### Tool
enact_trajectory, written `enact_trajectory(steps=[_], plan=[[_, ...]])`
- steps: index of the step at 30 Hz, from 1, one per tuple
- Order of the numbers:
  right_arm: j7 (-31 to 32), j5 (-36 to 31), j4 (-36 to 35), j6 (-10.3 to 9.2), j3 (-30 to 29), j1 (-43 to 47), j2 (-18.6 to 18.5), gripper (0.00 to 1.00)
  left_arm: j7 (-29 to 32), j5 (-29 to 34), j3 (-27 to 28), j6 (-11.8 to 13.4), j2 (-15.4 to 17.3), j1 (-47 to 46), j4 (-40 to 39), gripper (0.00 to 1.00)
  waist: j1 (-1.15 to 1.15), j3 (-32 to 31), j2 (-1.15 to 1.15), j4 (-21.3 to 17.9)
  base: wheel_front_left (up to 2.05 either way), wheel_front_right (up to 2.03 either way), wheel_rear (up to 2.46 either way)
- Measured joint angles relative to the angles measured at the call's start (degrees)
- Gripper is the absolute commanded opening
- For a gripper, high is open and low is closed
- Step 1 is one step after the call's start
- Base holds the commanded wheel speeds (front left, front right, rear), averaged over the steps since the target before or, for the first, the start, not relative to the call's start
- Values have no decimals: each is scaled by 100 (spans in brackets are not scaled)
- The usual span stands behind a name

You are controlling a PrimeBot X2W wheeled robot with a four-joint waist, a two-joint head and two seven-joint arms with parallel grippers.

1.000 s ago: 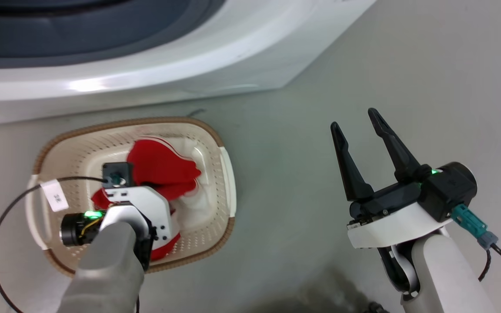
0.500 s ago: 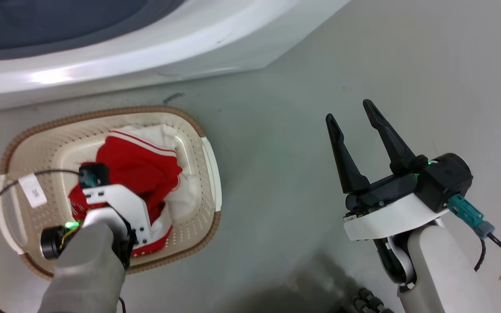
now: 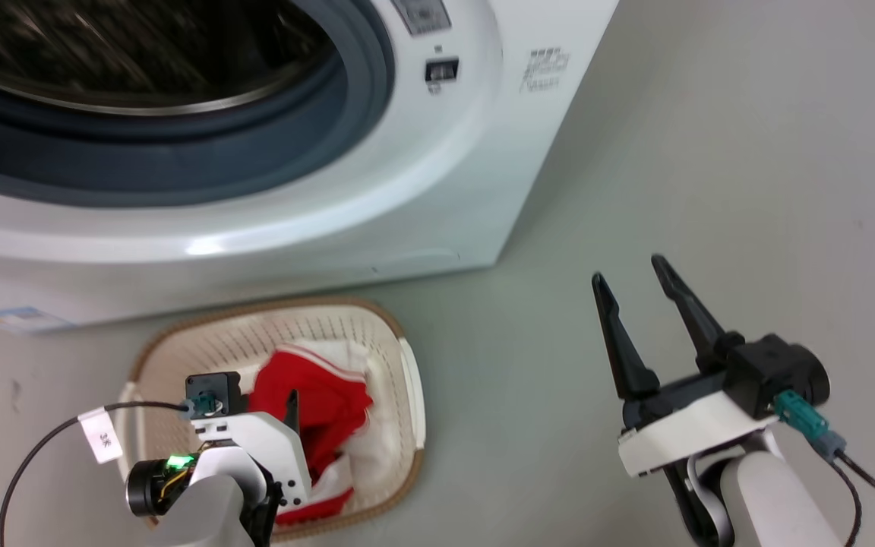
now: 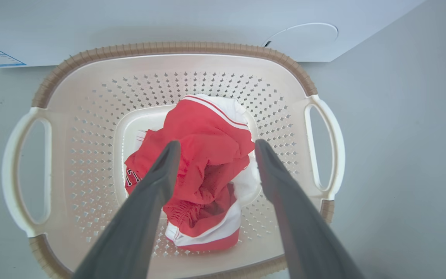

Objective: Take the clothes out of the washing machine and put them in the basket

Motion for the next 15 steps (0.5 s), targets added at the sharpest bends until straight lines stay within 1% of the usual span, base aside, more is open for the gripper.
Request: enact_trajectory(steps=[3,9,15], plan=[[25,-47,23,0,-74,175,1,100,-52,43,22,9,-18,214,-416,100,0,-396,0,90,0,0,0],[119,-122,-26,0,-226,470,0,100,-69,263,353,216,29,959,-2167,100,-1,-1052,0,258,0,0,0],[252,-181,-190,0,-365,672,-1,100,-69,598,669,313,-16,1454,-3652,100,-1,-1460,0,398,0,0,0]])
